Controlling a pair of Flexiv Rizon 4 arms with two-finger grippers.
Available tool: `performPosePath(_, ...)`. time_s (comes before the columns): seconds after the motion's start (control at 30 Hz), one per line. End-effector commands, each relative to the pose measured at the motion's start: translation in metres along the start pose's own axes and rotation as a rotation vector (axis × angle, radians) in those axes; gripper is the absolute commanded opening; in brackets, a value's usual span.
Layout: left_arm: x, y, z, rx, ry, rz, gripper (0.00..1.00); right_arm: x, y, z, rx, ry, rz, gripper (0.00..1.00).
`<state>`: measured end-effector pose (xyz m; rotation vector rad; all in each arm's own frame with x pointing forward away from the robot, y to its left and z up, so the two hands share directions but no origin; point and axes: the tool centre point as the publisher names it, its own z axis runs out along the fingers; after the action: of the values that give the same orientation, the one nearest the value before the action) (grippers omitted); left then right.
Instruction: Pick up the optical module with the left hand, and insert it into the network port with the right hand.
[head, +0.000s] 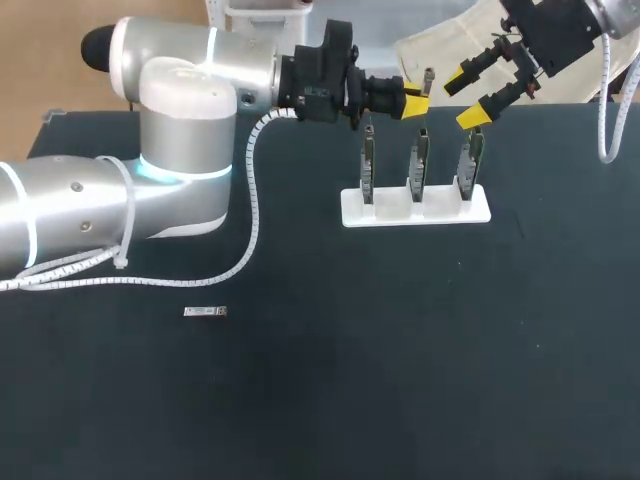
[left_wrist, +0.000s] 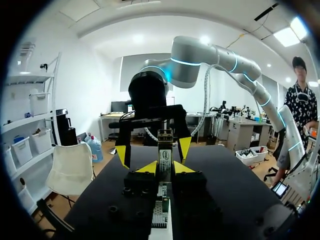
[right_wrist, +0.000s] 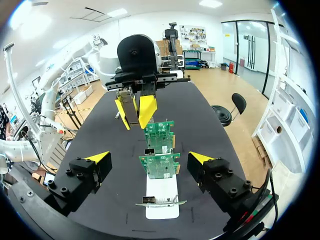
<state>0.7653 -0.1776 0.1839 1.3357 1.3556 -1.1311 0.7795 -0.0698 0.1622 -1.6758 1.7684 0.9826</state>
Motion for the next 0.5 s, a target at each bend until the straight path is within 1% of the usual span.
performPosePath(0.03, 0.0047, 0.0059, 0.0027, 0.014, -0.004, -0.008, 0.00, 0.0008, 0.0020, 0.0003, 0.005, -0.002, -0.002, 1.00)
performPosePath(0.2, 0.0084, 0.0091, 0.0065, 0.022, -0.007, -0.016, 0.00, 0.0008, 0.0020, 0.0003, 0.005, -0.002, -0.002, 1.00)
performPosePath(0.5, 0.0075, 0.0099, 0.0108, 0.033, -0.003, -0.024, 0.00, 0.0008, 0.0020, 0.0003, 0.005, -0.002, -0.002, 1.00)
